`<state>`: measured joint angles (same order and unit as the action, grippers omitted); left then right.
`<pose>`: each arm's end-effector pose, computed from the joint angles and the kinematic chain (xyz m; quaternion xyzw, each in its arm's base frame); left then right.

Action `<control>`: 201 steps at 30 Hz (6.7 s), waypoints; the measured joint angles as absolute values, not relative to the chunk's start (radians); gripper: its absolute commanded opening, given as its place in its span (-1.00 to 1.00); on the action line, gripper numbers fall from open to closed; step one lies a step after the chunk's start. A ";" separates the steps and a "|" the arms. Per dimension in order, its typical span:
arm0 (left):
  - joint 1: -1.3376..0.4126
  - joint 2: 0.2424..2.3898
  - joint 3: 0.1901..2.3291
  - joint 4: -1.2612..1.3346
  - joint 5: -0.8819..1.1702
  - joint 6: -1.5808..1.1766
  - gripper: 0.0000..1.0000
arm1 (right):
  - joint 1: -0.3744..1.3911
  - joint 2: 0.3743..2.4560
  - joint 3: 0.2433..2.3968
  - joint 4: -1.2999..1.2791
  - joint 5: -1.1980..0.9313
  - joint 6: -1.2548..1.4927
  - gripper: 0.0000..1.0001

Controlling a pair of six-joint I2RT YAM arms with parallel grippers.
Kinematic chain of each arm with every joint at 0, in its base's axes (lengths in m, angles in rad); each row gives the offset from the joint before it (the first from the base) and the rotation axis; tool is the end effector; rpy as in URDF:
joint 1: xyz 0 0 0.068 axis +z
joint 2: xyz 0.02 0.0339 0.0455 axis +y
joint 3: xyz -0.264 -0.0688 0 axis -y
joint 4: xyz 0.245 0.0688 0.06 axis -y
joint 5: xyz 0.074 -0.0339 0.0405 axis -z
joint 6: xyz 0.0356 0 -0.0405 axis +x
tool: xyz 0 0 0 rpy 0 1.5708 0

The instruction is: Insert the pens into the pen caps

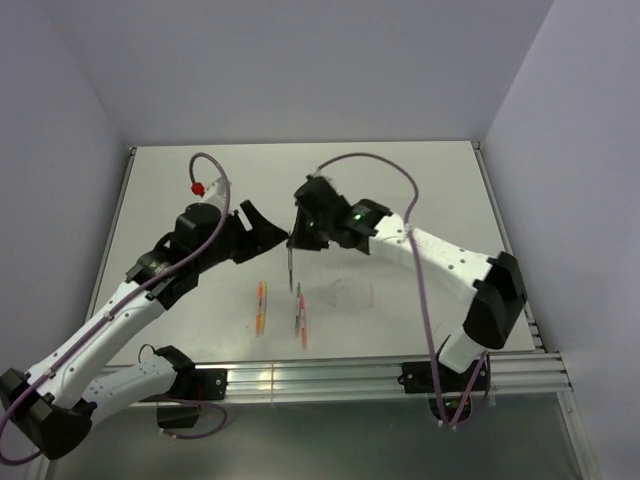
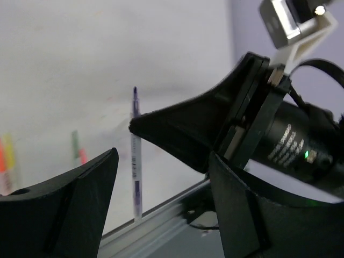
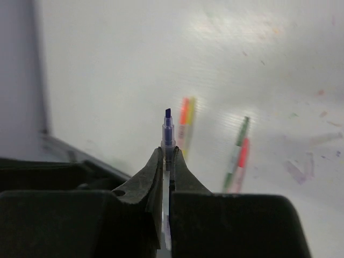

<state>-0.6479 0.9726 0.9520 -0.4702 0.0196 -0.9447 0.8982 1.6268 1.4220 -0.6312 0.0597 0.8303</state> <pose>0.1703 -0.1298 0.3349 -0.1218 0.8490 -0.3734 0.3535 0.2261 0.2805 0.3047 -0.0210 0.9327 0.2550 0.2543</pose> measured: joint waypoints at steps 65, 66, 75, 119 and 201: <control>-0.597 0.944 0.854 -0.146 0.321 -0.944 -1.00 | 0.736 1.110 1.080 -0.398 0.089 1.036 0.93; -0.597 0.928 0.843 -0.170 0.310 -0.936 -1.00 | 0.723 1.095 1.072 -0.428 0.104 1.019 0.79; -0.597 0.820 0.739 -0.329 0.263 -0.837 -0.99 | 0.662 1.049 0.808 -0.650 0.184 0.975 -0.48; -0.606 0.839 0.724 -0.409 0.220 -0.733 -0.99 | 0.875 1.667 0.944 -0.464 0.168 0.779 -0.33; -0.667 0.933 0.920 -0.356 0.238 -0.675 -1.00 | 0.756 1.403 1.332 -0.299 -0.052 1.182 -1.00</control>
<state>-0.6674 0.9329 0.9199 -0.3557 0.2379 -0.6750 0.7555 1.4033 1.3323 -0.2989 -0.0525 1.1816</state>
